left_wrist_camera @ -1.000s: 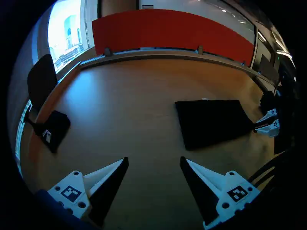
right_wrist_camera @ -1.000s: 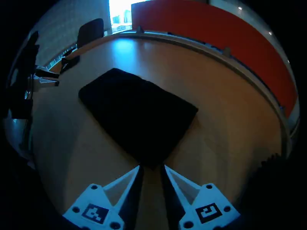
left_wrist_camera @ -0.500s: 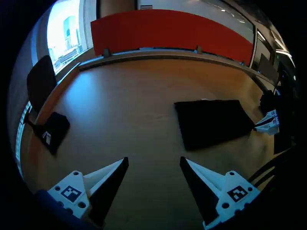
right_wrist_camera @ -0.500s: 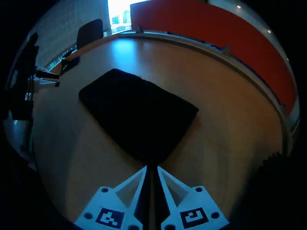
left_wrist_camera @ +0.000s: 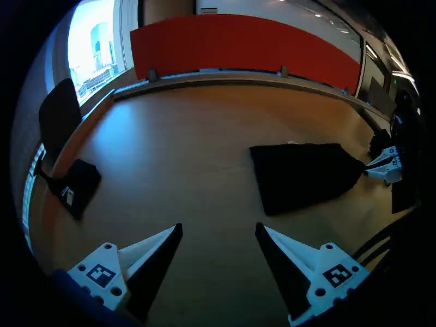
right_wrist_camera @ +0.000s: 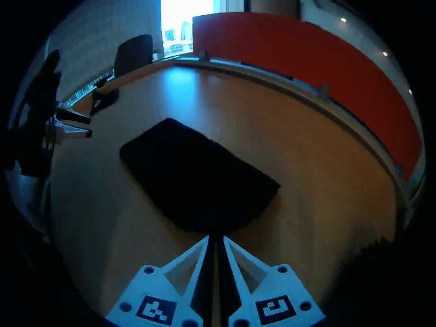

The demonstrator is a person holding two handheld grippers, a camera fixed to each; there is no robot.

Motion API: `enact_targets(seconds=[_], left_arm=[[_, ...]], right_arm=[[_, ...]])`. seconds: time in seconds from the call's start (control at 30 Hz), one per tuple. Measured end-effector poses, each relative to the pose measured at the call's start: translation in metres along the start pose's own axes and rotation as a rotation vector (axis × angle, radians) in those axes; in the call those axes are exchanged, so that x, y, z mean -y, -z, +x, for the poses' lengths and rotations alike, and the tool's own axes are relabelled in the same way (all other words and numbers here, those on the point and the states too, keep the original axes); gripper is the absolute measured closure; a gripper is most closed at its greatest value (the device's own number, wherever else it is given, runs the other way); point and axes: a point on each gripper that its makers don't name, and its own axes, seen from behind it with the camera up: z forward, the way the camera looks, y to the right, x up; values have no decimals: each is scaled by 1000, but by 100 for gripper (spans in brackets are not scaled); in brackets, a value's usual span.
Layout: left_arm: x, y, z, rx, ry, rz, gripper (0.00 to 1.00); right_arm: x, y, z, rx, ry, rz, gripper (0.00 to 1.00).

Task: Fold towel

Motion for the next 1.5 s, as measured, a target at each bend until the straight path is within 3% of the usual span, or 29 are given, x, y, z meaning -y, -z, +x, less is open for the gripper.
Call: enact_targets(seconds=[0.67,1.17,1.5], left_arm=[[11,10,8,-27,20,13,0],[13,13,10,-35,27,13,0],[17,24,14,-54,46,16,0]], right_arm=[[17,6,110,-131,138,-2,96],[29,-1,130,-136,175,17,96],[59,-21,153,-134,241,70,96]])
